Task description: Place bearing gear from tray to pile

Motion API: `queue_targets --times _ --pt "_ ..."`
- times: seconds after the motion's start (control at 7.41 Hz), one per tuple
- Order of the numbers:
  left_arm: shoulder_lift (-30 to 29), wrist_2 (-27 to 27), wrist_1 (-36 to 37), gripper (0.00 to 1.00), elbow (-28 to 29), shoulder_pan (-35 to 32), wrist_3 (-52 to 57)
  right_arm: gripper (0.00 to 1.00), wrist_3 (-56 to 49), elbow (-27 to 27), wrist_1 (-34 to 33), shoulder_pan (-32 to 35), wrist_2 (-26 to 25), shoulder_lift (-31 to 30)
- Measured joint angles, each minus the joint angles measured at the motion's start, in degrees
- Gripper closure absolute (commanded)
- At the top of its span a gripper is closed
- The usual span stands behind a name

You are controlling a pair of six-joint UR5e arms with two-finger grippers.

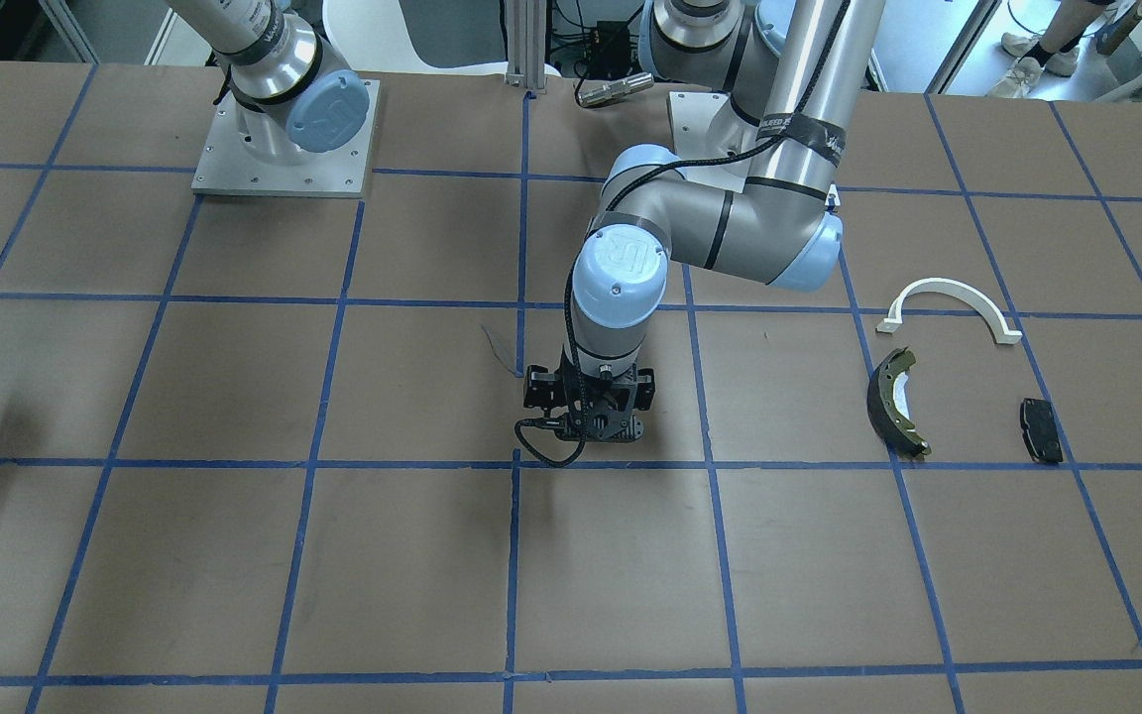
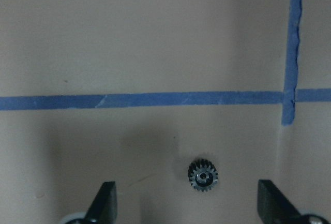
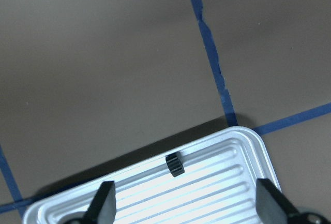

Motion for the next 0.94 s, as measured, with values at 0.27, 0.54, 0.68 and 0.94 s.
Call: queue_targets --times 0.27,0.54,0.68,0.94 --pt "-1.6 0.0 1.6 0.34 0.0 -0.8 -1.3 0.10 -7.5 2.8 -4.5 -0.6 0.2 1.3" --pt "-2.2 0.0 2.7 0.65 0.0 -1.0 -1.4 0.11 -12.0 5.4 -8.8 -0.7 0.2 1.5" --pt "-2.2 0.0 2.7 0.93 0.0 -1.0 -1.3 0.11 -13.7 5.8 -10.1 -0.7 0.3 1.6" --pt "-2.2 0.0 2.5 1.00 0.0 -1.0 -0.9 0.16 -14.6 6.2 -11.3 -0.7 0.3 2.2"
